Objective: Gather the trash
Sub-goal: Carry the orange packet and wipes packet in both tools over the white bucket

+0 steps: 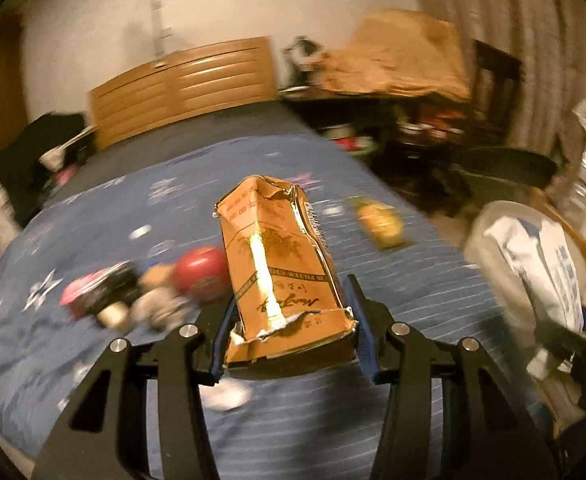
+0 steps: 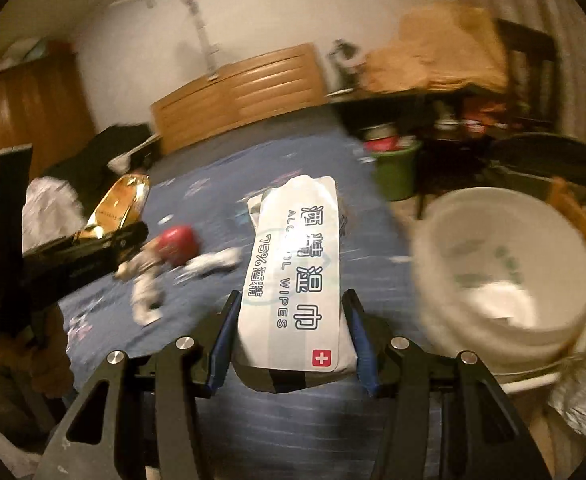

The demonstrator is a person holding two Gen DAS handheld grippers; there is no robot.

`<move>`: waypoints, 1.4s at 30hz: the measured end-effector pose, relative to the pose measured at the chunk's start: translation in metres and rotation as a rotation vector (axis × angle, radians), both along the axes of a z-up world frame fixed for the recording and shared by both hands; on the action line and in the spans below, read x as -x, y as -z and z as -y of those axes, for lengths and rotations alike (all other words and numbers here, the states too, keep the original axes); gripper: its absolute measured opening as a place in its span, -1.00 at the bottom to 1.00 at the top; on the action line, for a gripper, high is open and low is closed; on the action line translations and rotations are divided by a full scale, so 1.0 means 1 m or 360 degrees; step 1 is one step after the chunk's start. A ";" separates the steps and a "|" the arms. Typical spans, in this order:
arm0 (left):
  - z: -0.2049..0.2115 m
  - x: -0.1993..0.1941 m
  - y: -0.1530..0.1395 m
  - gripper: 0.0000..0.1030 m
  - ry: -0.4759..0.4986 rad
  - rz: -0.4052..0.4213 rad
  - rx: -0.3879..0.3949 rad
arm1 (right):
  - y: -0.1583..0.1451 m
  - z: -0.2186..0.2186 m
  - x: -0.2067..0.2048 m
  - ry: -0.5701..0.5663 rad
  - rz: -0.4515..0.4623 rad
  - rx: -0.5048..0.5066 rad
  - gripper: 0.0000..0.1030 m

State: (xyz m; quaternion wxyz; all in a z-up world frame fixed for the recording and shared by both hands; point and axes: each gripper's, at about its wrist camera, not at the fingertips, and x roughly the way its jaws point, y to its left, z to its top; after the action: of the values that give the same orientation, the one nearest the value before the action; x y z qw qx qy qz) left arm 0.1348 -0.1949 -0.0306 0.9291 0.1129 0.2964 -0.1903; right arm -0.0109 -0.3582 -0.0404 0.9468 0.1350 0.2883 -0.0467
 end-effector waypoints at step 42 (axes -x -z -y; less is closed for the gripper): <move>0.302 -0.015 0.066 -0.06 0.0879 -0.0366 -0.0239 | 0.024 0.258 0.021 0.0548 -0.0257 -0.0143 0.02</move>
State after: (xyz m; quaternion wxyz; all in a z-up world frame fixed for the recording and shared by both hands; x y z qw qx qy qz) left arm 0.1496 -0.4965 -0.0963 0.7917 0.2353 0.3710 -0.4245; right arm -0.0314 -0.6164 -0.0646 0.8917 0.2202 0.3377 -0.2056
